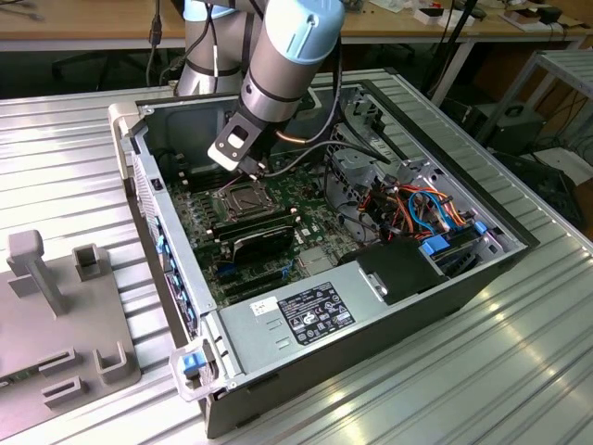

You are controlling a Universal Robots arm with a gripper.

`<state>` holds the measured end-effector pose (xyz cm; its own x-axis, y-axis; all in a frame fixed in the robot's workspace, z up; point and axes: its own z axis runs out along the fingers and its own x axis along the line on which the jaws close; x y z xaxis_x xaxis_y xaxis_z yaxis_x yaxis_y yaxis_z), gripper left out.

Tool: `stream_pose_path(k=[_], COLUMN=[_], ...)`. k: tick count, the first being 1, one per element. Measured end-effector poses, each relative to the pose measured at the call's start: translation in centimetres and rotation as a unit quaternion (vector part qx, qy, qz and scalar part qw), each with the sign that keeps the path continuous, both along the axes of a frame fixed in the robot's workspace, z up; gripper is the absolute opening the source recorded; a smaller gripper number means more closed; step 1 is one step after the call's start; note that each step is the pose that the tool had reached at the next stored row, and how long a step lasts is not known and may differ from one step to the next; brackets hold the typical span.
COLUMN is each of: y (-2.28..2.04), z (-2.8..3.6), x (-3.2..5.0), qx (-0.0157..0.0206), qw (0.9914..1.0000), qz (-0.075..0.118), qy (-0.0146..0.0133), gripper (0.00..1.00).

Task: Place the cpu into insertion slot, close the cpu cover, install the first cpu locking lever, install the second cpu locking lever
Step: 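Install the first cpu locking lever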

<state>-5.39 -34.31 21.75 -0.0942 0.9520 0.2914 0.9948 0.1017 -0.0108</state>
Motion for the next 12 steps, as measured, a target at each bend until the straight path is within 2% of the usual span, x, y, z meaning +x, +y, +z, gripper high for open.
stream_pose_path(k=[7, 12], y=[-0.12, 0.00], z=[-0.10, -0.26], x=[0.04, 0.33], qx=[-0.0007, -0.0006], qw=[1.00000, 1.00000], qz=[0.000, -0.001], qy=[0.0001, 0.0000], gripper=[0.11, 0.11])
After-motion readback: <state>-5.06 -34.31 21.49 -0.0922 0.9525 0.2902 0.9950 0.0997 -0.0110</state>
